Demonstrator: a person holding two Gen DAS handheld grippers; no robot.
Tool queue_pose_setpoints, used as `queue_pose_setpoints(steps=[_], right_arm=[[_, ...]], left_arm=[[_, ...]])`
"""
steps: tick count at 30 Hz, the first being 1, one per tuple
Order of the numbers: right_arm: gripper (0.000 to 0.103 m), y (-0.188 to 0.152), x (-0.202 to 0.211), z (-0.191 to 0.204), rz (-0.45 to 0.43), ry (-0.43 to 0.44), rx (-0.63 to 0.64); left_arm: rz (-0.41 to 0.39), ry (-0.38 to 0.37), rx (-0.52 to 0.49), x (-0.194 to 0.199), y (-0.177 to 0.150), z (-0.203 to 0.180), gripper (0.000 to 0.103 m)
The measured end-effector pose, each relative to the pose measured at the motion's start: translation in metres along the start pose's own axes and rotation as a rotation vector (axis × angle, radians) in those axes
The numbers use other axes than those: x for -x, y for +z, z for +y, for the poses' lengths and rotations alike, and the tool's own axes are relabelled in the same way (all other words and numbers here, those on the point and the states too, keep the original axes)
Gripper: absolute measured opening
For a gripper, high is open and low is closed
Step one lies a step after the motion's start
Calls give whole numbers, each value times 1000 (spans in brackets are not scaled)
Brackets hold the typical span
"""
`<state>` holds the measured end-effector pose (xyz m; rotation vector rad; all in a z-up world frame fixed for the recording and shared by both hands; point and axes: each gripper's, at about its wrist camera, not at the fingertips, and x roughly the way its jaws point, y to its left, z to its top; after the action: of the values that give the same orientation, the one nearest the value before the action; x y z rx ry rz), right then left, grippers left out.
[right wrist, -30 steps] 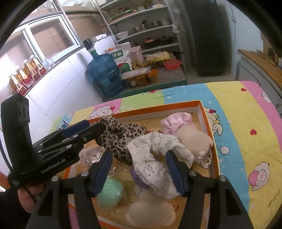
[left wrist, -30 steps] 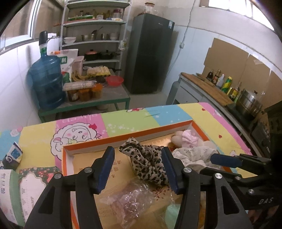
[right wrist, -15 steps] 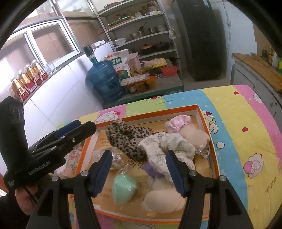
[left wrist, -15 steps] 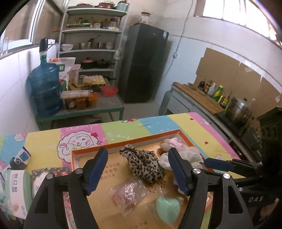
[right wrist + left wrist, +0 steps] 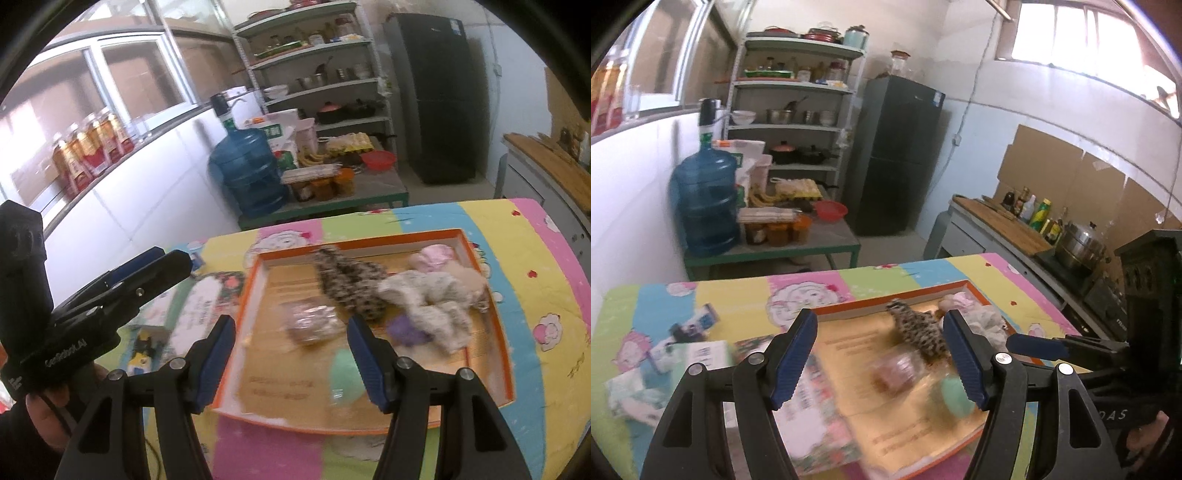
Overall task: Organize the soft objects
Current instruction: 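Move both tools back over the remaining items on the quilt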
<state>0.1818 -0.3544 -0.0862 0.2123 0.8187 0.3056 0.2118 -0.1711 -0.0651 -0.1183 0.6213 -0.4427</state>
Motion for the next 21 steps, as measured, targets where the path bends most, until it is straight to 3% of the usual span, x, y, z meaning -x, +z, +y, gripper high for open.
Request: queue_pose_setpoints(steps=[8, 21], right_arm=[[63, -20, -7, 69, 29, 43, 56], [63, -51, -39, 173, 99, 148, 117]], left_arm=[[-19, 38, 26, 54, -17, 50, 72], [-53, 164, 89, 135, -55, 147, 72]])
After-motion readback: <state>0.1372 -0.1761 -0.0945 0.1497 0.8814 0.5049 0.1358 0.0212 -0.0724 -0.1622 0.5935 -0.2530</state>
